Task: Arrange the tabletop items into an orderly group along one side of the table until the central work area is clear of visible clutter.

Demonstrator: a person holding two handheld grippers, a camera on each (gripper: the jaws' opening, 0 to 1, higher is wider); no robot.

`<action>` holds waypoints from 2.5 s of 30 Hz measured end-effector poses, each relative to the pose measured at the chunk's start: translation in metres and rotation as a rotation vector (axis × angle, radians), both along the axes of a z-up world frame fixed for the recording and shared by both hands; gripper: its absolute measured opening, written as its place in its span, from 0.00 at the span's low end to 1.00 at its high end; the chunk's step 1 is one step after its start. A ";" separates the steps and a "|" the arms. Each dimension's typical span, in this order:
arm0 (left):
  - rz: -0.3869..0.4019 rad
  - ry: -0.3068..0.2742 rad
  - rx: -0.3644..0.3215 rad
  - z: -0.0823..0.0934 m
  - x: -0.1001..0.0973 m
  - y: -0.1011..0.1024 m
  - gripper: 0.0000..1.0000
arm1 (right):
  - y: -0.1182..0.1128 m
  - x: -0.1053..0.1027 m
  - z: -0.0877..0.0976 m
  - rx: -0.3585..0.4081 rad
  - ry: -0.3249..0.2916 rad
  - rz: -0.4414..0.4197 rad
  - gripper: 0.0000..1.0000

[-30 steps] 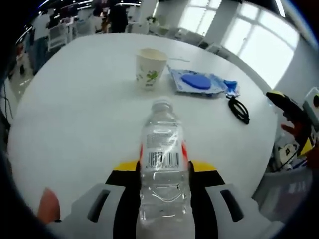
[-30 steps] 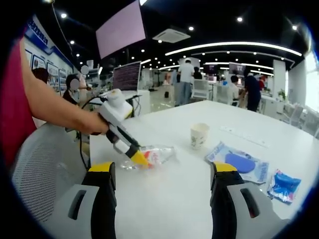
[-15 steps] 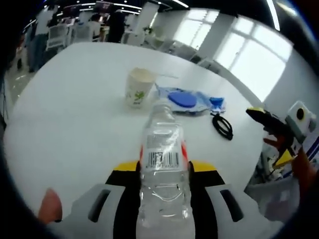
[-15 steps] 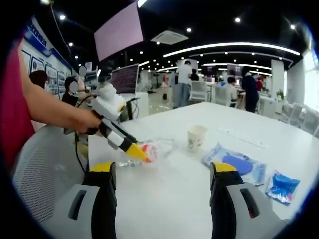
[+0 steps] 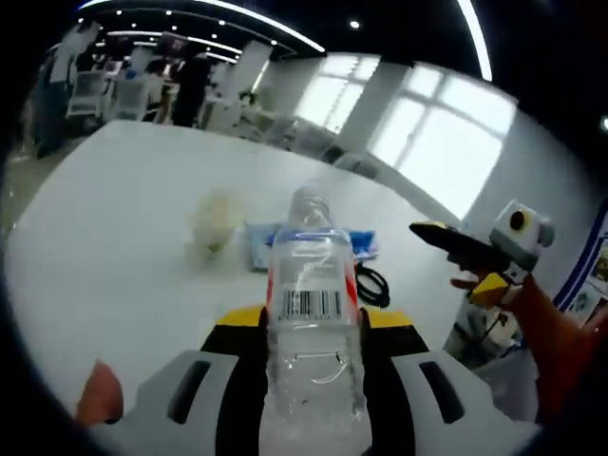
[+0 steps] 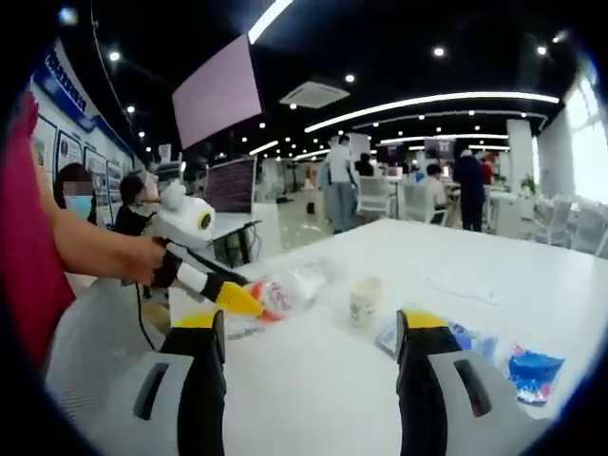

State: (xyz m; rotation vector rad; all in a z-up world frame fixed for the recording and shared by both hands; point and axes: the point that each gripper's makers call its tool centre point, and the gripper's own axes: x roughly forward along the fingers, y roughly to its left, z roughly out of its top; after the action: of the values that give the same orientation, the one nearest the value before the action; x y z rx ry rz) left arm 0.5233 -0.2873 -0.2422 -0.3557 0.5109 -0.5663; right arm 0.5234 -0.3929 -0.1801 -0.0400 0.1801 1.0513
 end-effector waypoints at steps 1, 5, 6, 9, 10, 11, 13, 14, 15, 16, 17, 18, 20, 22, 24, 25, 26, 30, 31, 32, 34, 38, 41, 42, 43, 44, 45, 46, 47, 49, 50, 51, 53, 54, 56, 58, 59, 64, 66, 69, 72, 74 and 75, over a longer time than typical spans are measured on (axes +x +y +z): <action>-0.015 -0.028 -0.020 0.009 -0.001 -0.004 0.35 | 0.000 0.001 0.007 0.021 0.004 0.004 0.71; -0.054 -0.122 -0.089 0.042 -0.007 -0.015 0.35 | -0.002 0.005 0.048 0.153 0.025 0.015 0.65; -0.067 -0.159 -0.116 0.054 -0.009 -0.018 0.35 | -0.003 0.006 0.062 0.202 0.034 0.022 0.64; -0.096 -0.209 -0.179 0.076 -0.014 -0.025 0.35 | -0.004 0.008 0.093 0.311 0.038 0.035 0.62; -0.101 -0.221 -0.196 0.082 -0.016 -0.027 0.35 | -0.004 0.007 0.102 0.344 0.048 0.048 0.61; -0.120 -0.250 -0.213 0.091 -0.019 -0.030 0.35 | -0.004 0.007 0.109 0.364 0.049 0.058 0.60; -0.138 -0.290 -0.236 0.104 -0.022 -0.031 0.36 | -0.004 0.007 0.121 0.382 0.041 0.066 0.59; -0.149 -0.317 -0.244 0.112 -0.024 -0.033 0.36 | -0.004 0.007 0.128 0.390 0.034 0.072 0.59; -0.157 -0.333 -0.248 0.117 -0.026 -0.033 0.36 | -0.003 0.006 0.132 0.390 0.030 0.080 0.59; -0.167 -0.350 -0.254 0.122 -0.028 -0.034 0.36 | -0.001 0.004 0.139 0.393 0.025 0.093 0.59; -0.177 -0.362 -0.260 0.129 -0.031 -0.035 0.36 | 0.000 0.002 0.143 0.393 0.024 0.103 0.58; -0.184 -0.372 -0.265 0.133 -0.032 -0.036 0.36 | 0.003 -0.003 0.149 0.398 0.024 0.126 0.57; -0.206 -0.401 -0.267 0.142 -0.036 -0.038 0.36 | 0.006 -0.008 0.158 0.402 0.026 0.162 0.53; -0.240 -0.433 -0.275 0.152 -0.044 -0.041 0.36 | 0.008 -0.013 0.164 0.400 0.027 0.186 0.51; -0.260 -0.453 -0.282 0.158 -0.048 -0.043 0.36 | 0.012 -0.024 0.171 0.406 0.038 0.241 0.48; -0.273 -0.465 -0.286 0.162 -0.051 -0.045 0.36 | 0.014 -0.027 0.174 0.406 0.045 0.260 0.47; -0.288 -0.487 -0.293 0.167 -0.055 -0.047 0.36 | 0.015 -0.031 0.175 0.409 0.048 0.275 0.47; -0.330 -0.518 -0.320 0.178 -0.064 -0.052 0.36 | 0.020 -0.047 0.186 0.459 0.075 0.349 0.44; -0.345 -0.527 -0.325 0.180 -0.067 -0.055 0.36 | 0.021 -0.048 0.188 0.466 0.072 0.354 0.43; -0.349 -0.530 -0.329 0.182 -0.068 -0.056 0.36 | 0.022 -0.050 0.190 0.471 0.074 0.364 0.43; -0.360 -0.533 -0.331 0.183 -0.071 -0.059 0.36 | 0.024 -0.054 0.192 0.477 0.077 0.377 0.42; -0.379 -0.548 -0.363 0.189 -0.076 -0.062 0.36 | 0.028 -0.060 0.193 0.475 0.083 0.406 0.38; -0.390 -0.559 -0.356 0.191 -0.080 -0.065 0.36 | 0.030 -0.063 0.195 0.475 0.085 0.422 0.37; -0.396 -0.562 -0.358 0.191 -0.081 -0.065 0.36 | 0.030 -0.064 0.196 0.478 0.086 0.426 0.36; -0.399 -0.563 -0.360 0.191 -0.082 -0.066 0.36 | 0.031 -0.065 0.196 0.477 0.087 0.432 0.35; -0.400 -0.565 -0.366 0.192 -0.083 -0.066 0.36 | 0.031 -0.065 0.197 0.478 0.087 0.435 0.34; -0.400 -0.566 -0.368 0.193 -0.083 -0.066 0.36 | 0.032 -0.065 0.197 0.478 0.086 0.438 0.33; -0.405 -0.571 -0.370 0.194 -0.084 -0.066 0.36 | 0.032 -0.066 0.197 0.475 0.088 0.441 0.33; -0.408 -0.573 -0.373 0.195 -0.086 -0.067 0.36 | 0.033 -0.066 0.196 0.474 0.089 0.445 0.32; -0.409 -0.581 -0.374 0.197 -0.087 -0.067 0.36 | 0.033 -0.068 0.199 0.488 0.097 0.458 0.31; -0.408 -0.579 -0.377 0.197 -0.087 -0.067 0.36 | 0.033 -0.068 0.200 0.491 0.094 0.463 0.30; -0.406 -0.579 -0.379 0.197 -0.087 -0.066 0.36 | 0.034 -0.069 0.200 0.493 0.094 0.467 0.29; -0.410 -0.581 -0.382 0.198 -0.088 -0.066 0.36 | 0.034 -0.071 0.202 0.497 0.097 0.479 0.28; -0.411 -0.581 -0.383 0.198 -0.088 -0.066 0.36 | 0.035 -0.072 0.202 0.498 0.098 0.483 0.27; -0.413 -0.577 -0.395 0.199 -0.089 -0.065 0.36 | 0.035 -0.074 0.204 0.500 0.098 0.495 0.25; -0.416 -0.576 -0.396 0.199 -0.090 -0.066 0.36 | 0.036 -0.075 0.204 0.496 0.098 0.497 0.24; -0.419 -0.578 -0.394 0.198 -0.091 -0.066 0.36 | 0.036 -0.076 0.204 0.495 0.099 0.501 0.24; -0.439 -0.572 -0.395 0.197 -0.094 -0.068 0.36 | 0.038 -0.080 0.206 0.490 0.106 0.518 0.24; -0.448 -0.569 -0.395 0.196 -0.095 -0.068 0.36 | 0.039 -0.081 0.206 0.486 0.108 0.523 0.24; -0.470 -0.560 -0.390 0.195 -0.097 -0.069 0.36 | 0.041 -0.084 0.207 0.478 0.106 0.539 0.24; -0.484 -0.555 -0.396 0.196 -0.099 -0.070 0.36 | 0.043 -0.087 0.208 0.477 0.105 0.555 0.24; -0.498 -0.538 -0.446 0.199 -0.102 -0.070 0.36 | 0.043 -0.088 0.210 0.481 0.097 0.564 0.24; -0.503 -0.543 -0.439 0.198 -0.103 -0.070 0.36 | 0.044 -0.091 0.211 0.483 0.096 0.578 0.24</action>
State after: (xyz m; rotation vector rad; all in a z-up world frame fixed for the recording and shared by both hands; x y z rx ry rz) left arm 0.4205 -0.3576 -0.0439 -0.4699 -0.0670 -1.2281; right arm 0.4329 -0.3488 0.0307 0.4175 -0.0074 1.6514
